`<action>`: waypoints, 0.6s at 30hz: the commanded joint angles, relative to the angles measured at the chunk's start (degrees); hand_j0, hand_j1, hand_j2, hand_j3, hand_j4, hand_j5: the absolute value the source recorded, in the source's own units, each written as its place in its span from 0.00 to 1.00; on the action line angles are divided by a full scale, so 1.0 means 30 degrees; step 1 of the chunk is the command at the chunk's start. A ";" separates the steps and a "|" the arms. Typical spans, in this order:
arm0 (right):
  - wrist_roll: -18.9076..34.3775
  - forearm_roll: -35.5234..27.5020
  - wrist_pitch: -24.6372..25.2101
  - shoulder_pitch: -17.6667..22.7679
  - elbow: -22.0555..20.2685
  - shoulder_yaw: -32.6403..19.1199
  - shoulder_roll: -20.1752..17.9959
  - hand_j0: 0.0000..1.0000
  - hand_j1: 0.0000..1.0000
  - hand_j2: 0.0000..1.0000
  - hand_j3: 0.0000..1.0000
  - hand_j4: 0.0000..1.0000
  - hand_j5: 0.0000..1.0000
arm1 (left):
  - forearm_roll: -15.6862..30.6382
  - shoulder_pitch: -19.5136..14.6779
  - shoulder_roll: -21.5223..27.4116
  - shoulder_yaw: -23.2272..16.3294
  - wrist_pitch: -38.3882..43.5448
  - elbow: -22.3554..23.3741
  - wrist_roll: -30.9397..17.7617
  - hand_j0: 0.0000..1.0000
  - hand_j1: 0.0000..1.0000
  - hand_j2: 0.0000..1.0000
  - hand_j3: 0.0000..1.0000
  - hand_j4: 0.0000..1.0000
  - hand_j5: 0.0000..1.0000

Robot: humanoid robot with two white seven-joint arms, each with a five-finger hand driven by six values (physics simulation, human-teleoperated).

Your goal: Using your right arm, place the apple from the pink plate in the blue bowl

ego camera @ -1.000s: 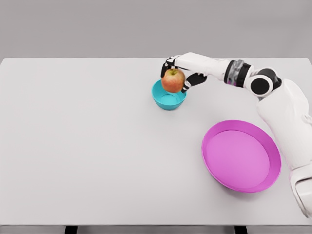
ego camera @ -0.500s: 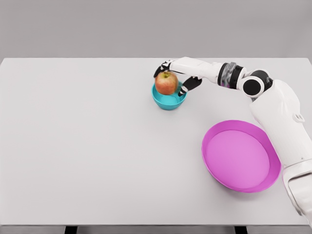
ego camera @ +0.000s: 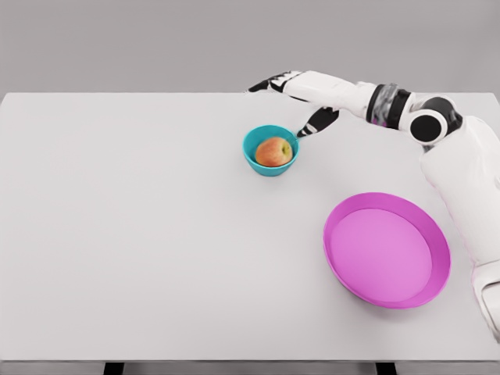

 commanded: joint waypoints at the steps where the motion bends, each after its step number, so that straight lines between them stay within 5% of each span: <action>1: -0.0011 -0.1194 0.0064 0.0030 -0.1018 -0.0967 -0.1922 1.00 1.00 1.00 1.00 1.00 1.00 | -0.0025 0.0000 0.0001 0.0000 0.0001 0.0000 -0.0002 1.00 1.00 1.00 1.00 1.00 1.00; 6: -0.0011 -0.2776 0.0064 0.1551 -0.1018 -0.2227 -0.5438 1.00 1.00 1.00 1.00 1.00 1.00 | -0.0025 0.0000 0.0001 0.0000 0.0001 0.0000 -0.0002 1.00 1.00 1.00 1.00 1.00 1.00; 8: -0.0011 -0.3392 0.0064 0.3221 -0.1222 -0.5712 -0.5265 1.00 1.00 1.00 1.00 1.00 1.00 | -0.0025 0.0000 0.0001 0.0000 0.0001 0.0000 -0.0002 1.00 1.00 1.00 1.00 1.00 1.00; 10: -0.0011 -0.3714 0.0064 0.5564 -0.3565 -0.7091 -0.5703 1.00 1.00 1.00 1.00 1.00 1.00 | 0.0004 0.0000 0.0001 0.0000 0.0001 0.0000 -0.0002 1.00 1.00 1.00 1.00 1.00 1.00; 12: -0.0011 -0.4359 0.0064 0.6885 -0.4328 -0.7590 -0.6172 1.00 1.00 1.00 1.00 1.00 1.00 | 0.0004 0.0000 0.0001 0.0000 0.0001 0.0000 -0.0002 1.00 1.00 1.00 1.00 1.00 1.00; 18: -0.0011 -0.4799 0.0064 0.7647 -0.4504 -0.7620 -0.6348 1.00 1.00 1.00 1.00 1.00 1.00 | 0.0004 0.0000 0.0001 0.0000 0.0001 0.0000 -0.0002 1.00 1.00 1.00 1.00 1.00 1.00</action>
